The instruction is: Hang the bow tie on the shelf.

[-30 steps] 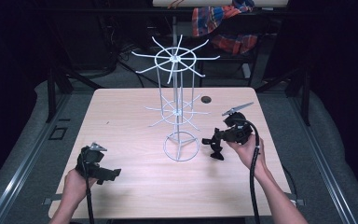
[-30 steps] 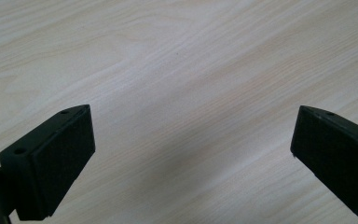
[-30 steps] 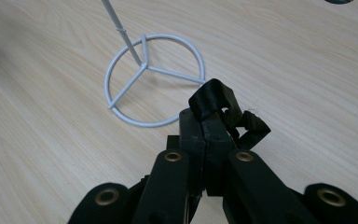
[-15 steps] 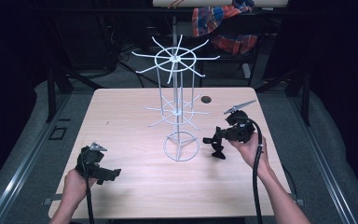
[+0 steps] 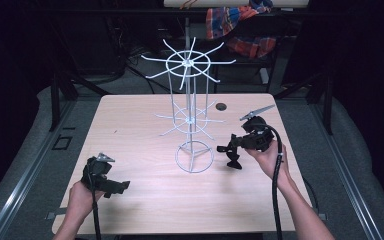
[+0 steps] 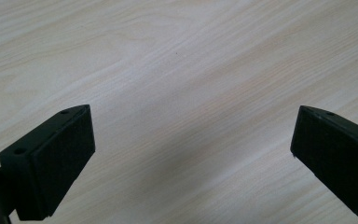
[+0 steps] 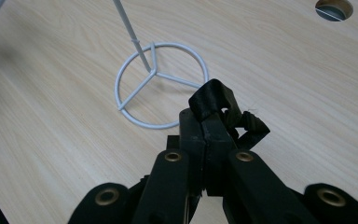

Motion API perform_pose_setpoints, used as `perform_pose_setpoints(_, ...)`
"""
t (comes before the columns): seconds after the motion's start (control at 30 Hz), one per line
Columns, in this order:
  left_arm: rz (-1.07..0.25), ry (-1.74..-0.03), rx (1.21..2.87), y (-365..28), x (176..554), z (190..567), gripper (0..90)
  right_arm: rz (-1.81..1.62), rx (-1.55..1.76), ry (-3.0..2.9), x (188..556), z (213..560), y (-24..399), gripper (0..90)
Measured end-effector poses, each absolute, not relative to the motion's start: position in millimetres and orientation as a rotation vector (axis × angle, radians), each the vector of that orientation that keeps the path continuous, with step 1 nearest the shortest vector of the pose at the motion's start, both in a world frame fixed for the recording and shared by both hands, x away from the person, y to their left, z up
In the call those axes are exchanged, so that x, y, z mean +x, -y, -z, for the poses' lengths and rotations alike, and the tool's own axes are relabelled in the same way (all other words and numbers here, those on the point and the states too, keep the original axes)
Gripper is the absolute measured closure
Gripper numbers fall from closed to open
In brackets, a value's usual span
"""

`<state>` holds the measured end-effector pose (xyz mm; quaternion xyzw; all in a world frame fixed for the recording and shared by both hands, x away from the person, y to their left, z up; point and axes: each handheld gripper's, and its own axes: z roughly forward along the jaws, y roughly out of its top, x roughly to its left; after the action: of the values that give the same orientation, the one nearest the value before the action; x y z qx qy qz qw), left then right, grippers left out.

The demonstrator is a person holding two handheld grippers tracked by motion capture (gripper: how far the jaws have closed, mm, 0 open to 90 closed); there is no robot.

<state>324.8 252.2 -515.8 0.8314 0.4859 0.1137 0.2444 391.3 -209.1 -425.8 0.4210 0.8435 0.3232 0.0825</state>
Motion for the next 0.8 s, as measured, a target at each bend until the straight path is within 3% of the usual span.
perform_pose_setpoints(0.8,-0.306,-1.325,2.278,-251.3,325.1,516.8,0.0,-0.991,1.189,-2.501,397.9,391.4,199.4,89.6)
